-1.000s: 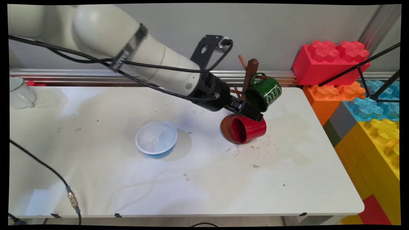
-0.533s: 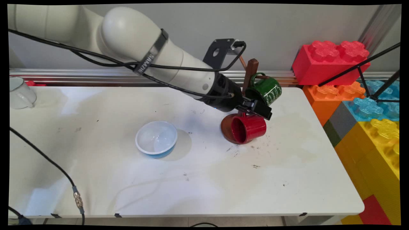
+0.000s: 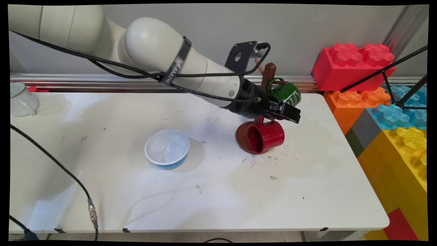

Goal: Pick up the green mug from the rack

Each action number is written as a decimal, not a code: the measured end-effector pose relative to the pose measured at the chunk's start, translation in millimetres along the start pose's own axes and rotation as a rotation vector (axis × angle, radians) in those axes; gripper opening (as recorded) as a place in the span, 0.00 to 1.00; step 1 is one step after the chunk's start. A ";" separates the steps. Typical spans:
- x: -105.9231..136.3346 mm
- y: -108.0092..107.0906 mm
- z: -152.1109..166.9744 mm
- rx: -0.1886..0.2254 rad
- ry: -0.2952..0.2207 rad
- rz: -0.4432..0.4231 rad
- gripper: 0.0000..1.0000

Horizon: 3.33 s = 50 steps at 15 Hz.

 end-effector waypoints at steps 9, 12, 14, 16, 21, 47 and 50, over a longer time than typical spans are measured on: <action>-11.6 -0.1 6.0 -0.013 0.062 -0.025 1.00; -14.6 0.0 6.5 -0.018 0.085 -0.031 1.00; -16.9 0.1 7.2 -0.021 0.102 -0.036 1.00; -18.4 0.0 7.8 -0.023 0.112 -0.039 1.00; -24.1 -0.9 10.7 -0.029 0.147 -0.048 1.00; -31.7 -7.7 28.7 -0.070 0.247 -0.151 0.00; -33.0 -10.7 27.8 -0.064 0.245 -0.155 0.00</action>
